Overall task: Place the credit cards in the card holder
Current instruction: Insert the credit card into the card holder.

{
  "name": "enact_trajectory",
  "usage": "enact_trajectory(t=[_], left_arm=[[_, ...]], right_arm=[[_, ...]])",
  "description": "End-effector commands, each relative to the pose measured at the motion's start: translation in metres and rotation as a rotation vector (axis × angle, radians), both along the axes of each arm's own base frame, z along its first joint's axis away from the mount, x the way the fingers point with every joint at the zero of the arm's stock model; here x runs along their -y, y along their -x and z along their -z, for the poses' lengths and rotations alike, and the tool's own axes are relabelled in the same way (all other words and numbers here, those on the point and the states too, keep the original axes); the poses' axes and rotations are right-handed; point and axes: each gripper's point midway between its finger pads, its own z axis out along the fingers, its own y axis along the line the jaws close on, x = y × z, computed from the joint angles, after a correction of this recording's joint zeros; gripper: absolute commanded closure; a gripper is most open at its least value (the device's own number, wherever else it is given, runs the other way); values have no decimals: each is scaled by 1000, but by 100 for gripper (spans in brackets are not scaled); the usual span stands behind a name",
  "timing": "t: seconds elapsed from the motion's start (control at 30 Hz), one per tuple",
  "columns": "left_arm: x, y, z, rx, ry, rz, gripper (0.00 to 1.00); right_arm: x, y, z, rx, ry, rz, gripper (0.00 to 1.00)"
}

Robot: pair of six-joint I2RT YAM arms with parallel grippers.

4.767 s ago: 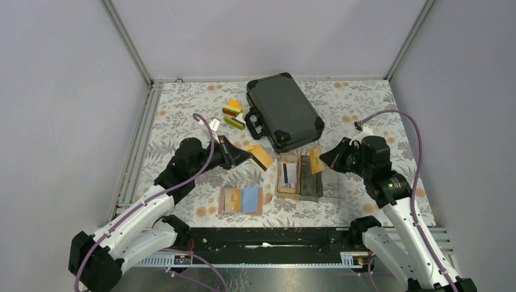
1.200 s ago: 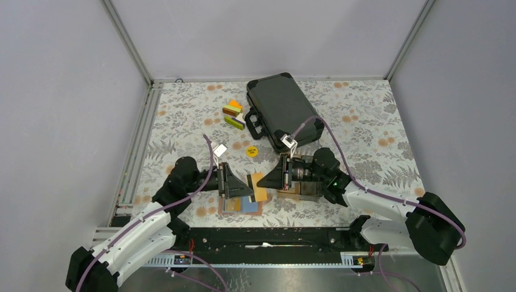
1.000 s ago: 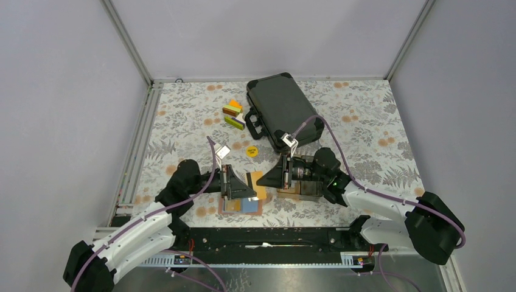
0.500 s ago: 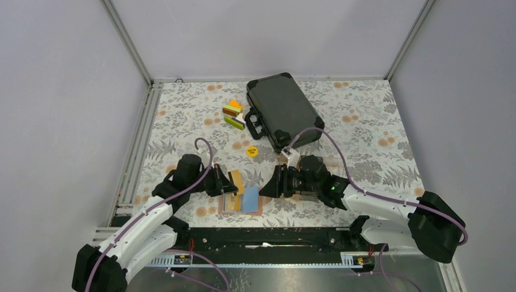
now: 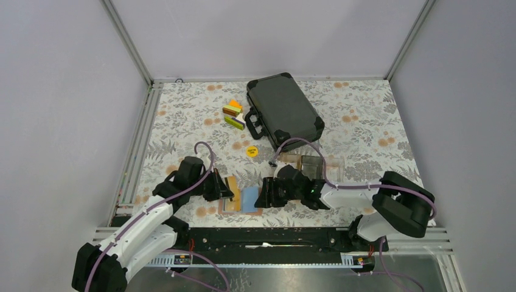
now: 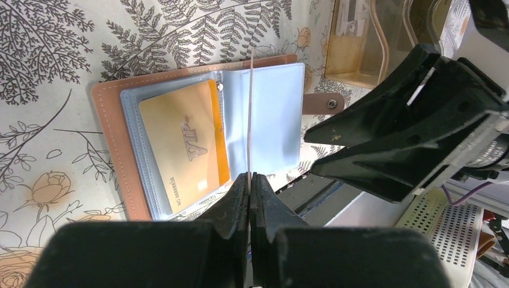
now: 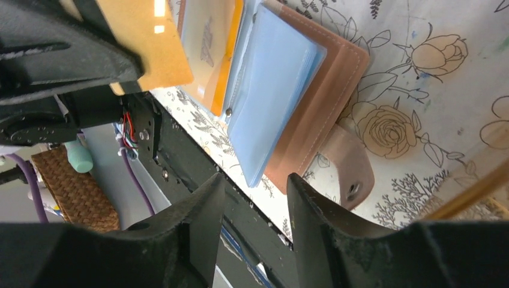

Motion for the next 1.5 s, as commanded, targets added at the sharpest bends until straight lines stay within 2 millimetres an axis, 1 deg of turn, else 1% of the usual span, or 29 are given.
enact_trajectory(t=[0.0, 0.13, 0.2, 0.23, 0.3, 0.4, 0.43, 0.6, 0.77, 0.9, 1.07, 1.23, 1.33, 1.47], left_arm=[[2, -11, -15, 65, 18, -12, 100], [2, -11, -15, 74, 30, -22, 100], [2, -10, -14, 73, 41, -27, 100], [3, -9, -12, 68, 50, -27, 100], [5, -6, -8, 51, 66, -31, 100], [6, -4, -5, 44, 87, -34, 100], [7, -3, -5, 46, 96, -32, 100], [15, 0, -7, 47, 160, -13, 100], [20, 3, 2, 29, 213, -11, 100], [17, 2, 10, 26, 169, 2, 100], [15, -3, 15, 35, 142, -7, 100], [17, -4, 20, 27, 143, -4, 100], [13, -4, 27, 1, 106, -18, 100], [9, -6, 24, -6, 80, -45, 100]], right_arm=[[-25, -9, -12, 15, -86, 5, 54], [-33, -10, -2, -1, -80, -6, 59], [-36, -12, 0, 0, -79, -10, 63], [-37, -13, -1, 4, -80, -10, 67], [-37, -15, 0, 7, -65, -10, 79], [-32, -19, 5, 22, -3, -1, 95], [-31, -21, 6, 37, 17, -6, 99], [-33, -33, 7, 87, 94, -42, 100], [-34, -36, 20, 63, 150, -91, 100], [-29, -40, 32, 36, 190, -109, 100], [-21, -47, 41, 9, 217, -160, 100], [-20, -49, 45, 0, 235, -206, 100], [-21, -50, 47, -6, 237, -208, 100], [-21, -52, 48, -8, 242, -203, 100]])
